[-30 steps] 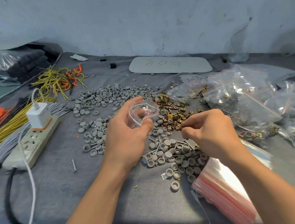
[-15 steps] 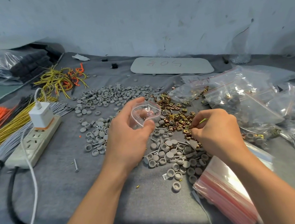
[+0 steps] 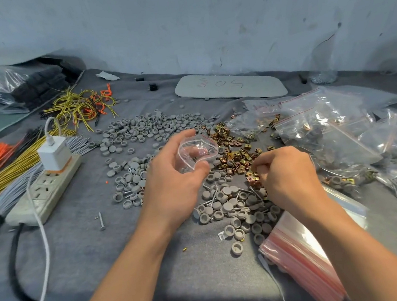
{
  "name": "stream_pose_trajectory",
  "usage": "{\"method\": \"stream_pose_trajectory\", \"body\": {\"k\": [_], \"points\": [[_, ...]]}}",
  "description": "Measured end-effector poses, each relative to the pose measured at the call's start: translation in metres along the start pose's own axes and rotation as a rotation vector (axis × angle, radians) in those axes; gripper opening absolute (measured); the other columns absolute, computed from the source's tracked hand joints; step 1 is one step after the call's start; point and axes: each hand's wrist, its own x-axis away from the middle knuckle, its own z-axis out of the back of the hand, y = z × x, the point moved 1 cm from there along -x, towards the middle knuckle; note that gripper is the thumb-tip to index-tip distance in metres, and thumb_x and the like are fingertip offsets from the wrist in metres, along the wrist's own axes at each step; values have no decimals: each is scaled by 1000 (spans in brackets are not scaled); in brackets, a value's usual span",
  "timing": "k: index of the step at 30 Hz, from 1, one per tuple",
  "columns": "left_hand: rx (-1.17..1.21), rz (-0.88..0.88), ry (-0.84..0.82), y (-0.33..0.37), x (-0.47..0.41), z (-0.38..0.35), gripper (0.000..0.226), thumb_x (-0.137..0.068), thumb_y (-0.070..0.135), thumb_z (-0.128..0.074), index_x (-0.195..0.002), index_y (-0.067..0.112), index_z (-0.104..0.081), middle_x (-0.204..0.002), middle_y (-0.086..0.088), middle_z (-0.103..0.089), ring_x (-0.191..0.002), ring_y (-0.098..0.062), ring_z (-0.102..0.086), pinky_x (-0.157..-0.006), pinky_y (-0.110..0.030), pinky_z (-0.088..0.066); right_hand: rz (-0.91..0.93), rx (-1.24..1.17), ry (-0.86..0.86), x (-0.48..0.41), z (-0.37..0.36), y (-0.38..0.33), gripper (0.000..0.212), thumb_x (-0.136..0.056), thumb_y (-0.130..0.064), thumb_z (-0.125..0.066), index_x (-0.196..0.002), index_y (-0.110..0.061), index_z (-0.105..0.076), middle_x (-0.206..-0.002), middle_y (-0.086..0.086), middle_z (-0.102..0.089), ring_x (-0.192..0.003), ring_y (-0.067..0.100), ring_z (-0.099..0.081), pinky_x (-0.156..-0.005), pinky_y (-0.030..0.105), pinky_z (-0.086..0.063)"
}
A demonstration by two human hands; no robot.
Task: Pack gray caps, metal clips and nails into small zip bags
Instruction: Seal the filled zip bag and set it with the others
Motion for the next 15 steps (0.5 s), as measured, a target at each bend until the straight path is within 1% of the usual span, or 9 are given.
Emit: {"method": "stream_pose_trajectory", "body": {"k": [3,5,6,8,10,11,13,15], "points": [[11,2,-6,-1,0,0,59,-89,12,-78,-129,51,-61,-102,29,-71,-82,-3,-73,-63,-16,-56,11,36,31,-2,3,6,31,-90,-5,-65,-89,-31,-82,-101,3,-78,-103,30,-63,-102,46,-48],[6,-2,-7,-1,-1,1,59,-88,11,-78,-130,50,-61,-101,28,-72,-82,-2,-73,-66,-16,-56,13,120,18,-3,6,10,30,-88,-9,-67,-87,-36,-81,-103,-1,-76,-108,28,-58,-106,39,-38],[2,-5,-7,-1,-1,1,59,-88,11,-78,-129,50,-61,-101,28,-72,-82,-3,-73,-66,-18,-57,15,170,-3,-3,6,11,27,-87,-14,-68,-86,-38,-80,-103,-3,-75,-110,27,-53,-102,35,-32],[6,-3,-9,-2,0,0,59,-88,10,-77,-129,50,-61,-101,26,-73,-79,-10,-75,-64,-24,-61,54,269,-42,-1,6,9,19,-85,-24,-72,-81,-40,-79,-99,-7,-72,-105,22,-46,-93,35,-22],[15,6,-15,-2,0,-1,60,-88,9,-77,-129,51,-61,-103,24,-74,-78,-15,-75,-63,-30,-62,112,365,-46,1,2,6,11,-82,-30,-74,-82,-39,-80,-97,-10,-67,-101,21,-46,-93,36,-21],[19,7,-19,-2,0,-1,61,-88,9,-77,-129,51,-61,-103,23,-74,-79,-15,-75,-63,-29,-62,127,402,-46,1,0,4,11,-82,-30,-72,-83,-38,-80,-97,-10,-64,-102,21,-47,-94,37,-22],[27,4,-25,-2,0,-1,61,-88,9,-78,-129,51,-61,-105,22,-75,-82,-9,-75,-63,-22,-61,138,444,-44,2,-3,0,13,-85,-29,-68,-85,-34,-80,-96,-8,-61,-102,22,-48,-96,38,-23],[30,6,-33,-2,0,-1,61,-88,10,-78,-129,52,-61,-105,22,-75,-86,-4,-75,-64,-17,-57,143,434,-51,1,-4,-1,13,-88,-28,-67,-86,-33,-80,-96,-8,-61,-103,22,-48,-96,38,-23]]}}
